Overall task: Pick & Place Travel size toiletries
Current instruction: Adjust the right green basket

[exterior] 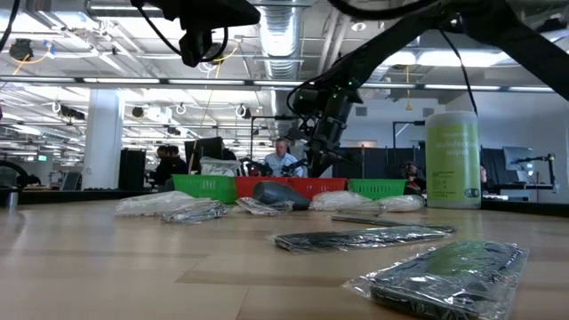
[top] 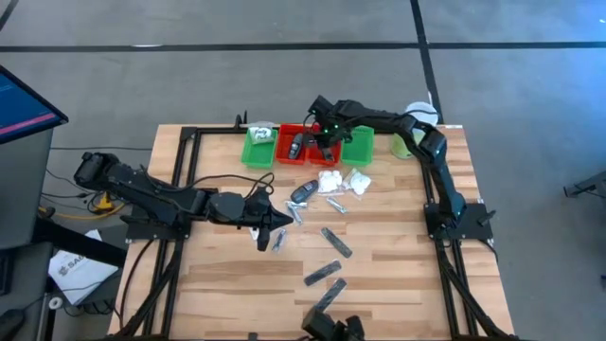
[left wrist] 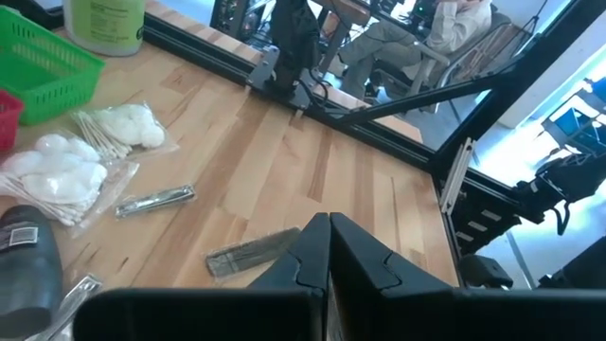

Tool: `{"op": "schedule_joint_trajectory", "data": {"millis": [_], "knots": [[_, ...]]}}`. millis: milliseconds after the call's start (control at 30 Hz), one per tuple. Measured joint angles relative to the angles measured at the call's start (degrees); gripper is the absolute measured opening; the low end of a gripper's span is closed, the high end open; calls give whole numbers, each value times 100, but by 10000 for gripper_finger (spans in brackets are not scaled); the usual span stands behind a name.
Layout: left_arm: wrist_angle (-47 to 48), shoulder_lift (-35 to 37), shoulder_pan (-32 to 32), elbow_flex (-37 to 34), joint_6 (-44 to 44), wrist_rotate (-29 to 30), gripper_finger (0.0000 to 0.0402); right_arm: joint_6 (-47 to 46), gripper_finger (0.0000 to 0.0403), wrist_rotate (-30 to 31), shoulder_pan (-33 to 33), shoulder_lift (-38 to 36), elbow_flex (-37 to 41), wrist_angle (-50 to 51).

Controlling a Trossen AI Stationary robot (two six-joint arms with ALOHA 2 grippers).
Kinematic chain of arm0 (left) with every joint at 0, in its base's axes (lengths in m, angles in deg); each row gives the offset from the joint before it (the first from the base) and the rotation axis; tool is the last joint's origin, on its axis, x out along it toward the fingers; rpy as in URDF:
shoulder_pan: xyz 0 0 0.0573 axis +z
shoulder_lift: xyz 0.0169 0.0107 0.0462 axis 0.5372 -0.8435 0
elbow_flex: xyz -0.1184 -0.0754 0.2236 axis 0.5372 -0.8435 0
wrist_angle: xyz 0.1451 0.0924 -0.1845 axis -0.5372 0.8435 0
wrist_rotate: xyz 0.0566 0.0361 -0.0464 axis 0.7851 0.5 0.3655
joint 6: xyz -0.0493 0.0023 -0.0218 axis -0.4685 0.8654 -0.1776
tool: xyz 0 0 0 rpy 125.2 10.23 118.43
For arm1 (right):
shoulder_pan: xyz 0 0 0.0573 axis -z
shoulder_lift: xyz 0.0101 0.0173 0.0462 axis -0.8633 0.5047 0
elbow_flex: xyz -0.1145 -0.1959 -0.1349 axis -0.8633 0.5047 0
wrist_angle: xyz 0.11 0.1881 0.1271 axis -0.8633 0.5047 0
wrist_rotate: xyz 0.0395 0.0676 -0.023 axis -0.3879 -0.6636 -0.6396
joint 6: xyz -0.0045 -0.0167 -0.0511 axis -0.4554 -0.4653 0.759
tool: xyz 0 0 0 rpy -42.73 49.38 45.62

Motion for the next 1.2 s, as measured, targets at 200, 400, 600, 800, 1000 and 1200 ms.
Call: {"op": "schedule_joint_trajectory", "data": {"millis": [200,400,600,800,1000,1200], "knots": [[19,0,0,0,4,-3,2,2,0,84,55,16,-21,235],[37,0,0,0,2,13,2,149,31,289,113,18,-18,370],[45,0,0,0,-28,55,2,166,107,284,96,18,-19,350],[48,0,0,0,-109,55,2,166,175,310,144,18,-17,249],[48,0,0,0,-153,56,2,160,197,315,172,14,21,250],[48,0,0,0,-153,57,2,164,173,290,175,14,44,423]]}}
